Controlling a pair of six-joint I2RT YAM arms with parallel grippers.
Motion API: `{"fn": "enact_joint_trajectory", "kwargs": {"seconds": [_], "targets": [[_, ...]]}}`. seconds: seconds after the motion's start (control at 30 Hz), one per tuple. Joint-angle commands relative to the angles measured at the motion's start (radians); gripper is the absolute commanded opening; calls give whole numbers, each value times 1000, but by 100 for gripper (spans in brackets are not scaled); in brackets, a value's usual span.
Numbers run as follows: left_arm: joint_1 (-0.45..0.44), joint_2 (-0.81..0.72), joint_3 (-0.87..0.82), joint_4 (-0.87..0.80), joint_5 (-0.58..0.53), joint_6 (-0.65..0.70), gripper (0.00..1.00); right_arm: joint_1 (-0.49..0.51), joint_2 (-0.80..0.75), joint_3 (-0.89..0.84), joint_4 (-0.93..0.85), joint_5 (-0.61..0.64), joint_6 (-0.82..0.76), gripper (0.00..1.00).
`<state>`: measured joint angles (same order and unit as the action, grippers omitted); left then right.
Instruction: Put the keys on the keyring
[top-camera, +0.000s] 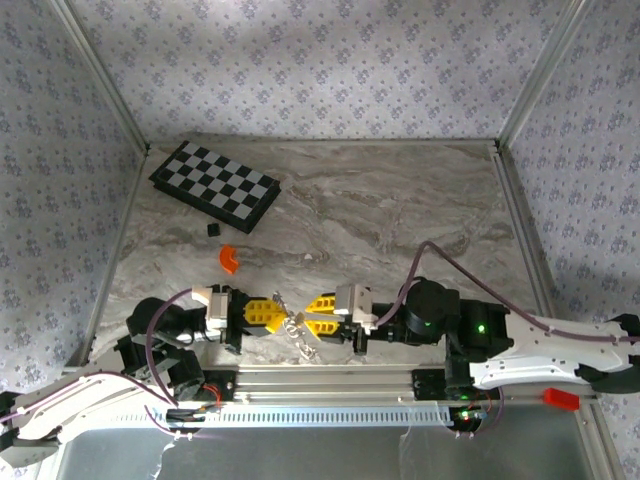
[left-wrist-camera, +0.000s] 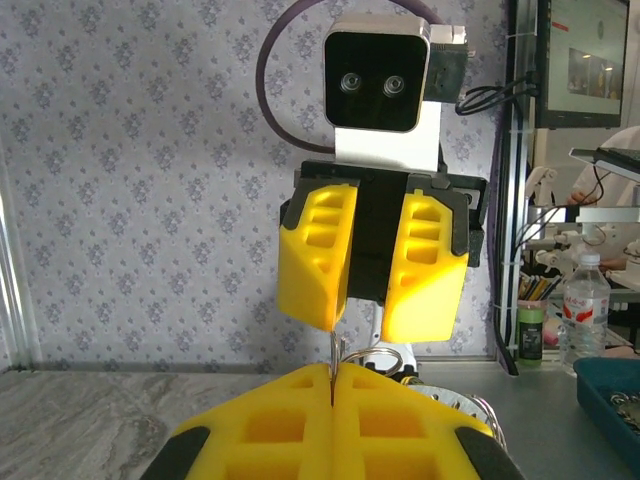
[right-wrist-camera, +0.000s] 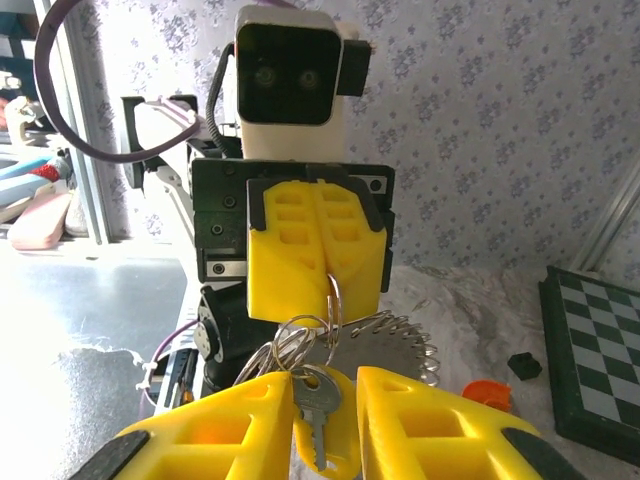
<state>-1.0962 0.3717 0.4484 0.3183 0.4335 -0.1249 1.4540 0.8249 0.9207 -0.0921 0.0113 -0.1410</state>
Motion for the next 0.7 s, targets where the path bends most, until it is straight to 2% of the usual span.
{"fn": "enact_joint_trajectory", "kwargs": {"seconds": [0.0, 0.2, 0.47, 0.67], "targets": [[-11, -2, 10, 70, 31, -4, 0, 8, -6, 26, 13, -28, 20, 22], [-11, -3, 13, 54, 42, -5, 0, 7, 6, 24, 22, -35, 18, 21], [-11, -5, 18, 33, 44, -3, 0, 4, 30, 28, 40, -18, 31, 27], [-11, -13, 19, 10, 41, -4, 0, 4, 31, 16, 73, -16, 34, 26]]}}
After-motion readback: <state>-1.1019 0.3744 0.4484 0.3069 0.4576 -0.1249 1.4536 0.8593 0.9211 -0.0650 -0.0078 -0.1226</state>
